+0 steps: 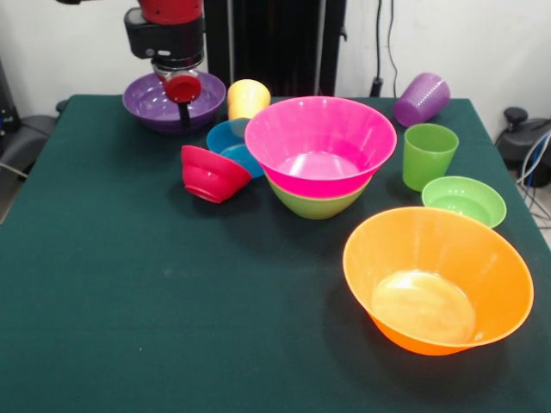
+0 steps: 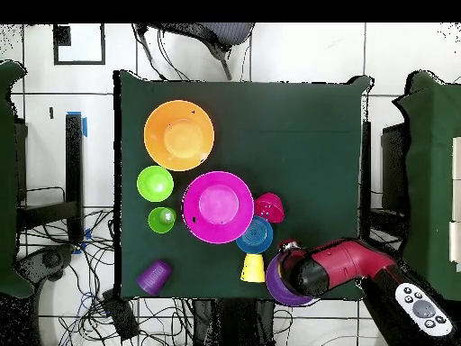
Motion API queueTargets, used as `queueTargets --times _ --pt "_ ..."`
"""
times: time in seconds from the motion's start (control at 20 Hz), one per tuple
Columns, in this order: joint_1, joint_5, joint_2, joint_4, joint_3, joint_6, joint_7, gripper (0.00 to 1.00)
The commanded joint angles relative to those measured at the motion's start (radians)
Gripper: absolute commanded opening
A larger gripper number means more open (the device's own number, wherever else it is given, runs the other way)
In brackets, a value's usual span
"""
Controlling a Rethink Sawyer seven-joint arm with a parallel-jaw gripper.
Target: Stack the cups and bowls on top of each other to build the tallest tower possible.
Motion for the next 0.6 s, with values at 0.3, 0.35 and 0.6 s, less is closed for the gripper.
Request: queueTargets --times 0.3,0.35,0.6 --pt "0.043 -0.004 0.019 -0.044 0.022 0.045 -0.030 0.00" --pt "0.041 -0.002 0.019 -0.042 0.025 0.039 -0.027 0.00" --pt "0.030 0.043 -0.069 -0.020 0.049 0.078 -0.059 0.00"
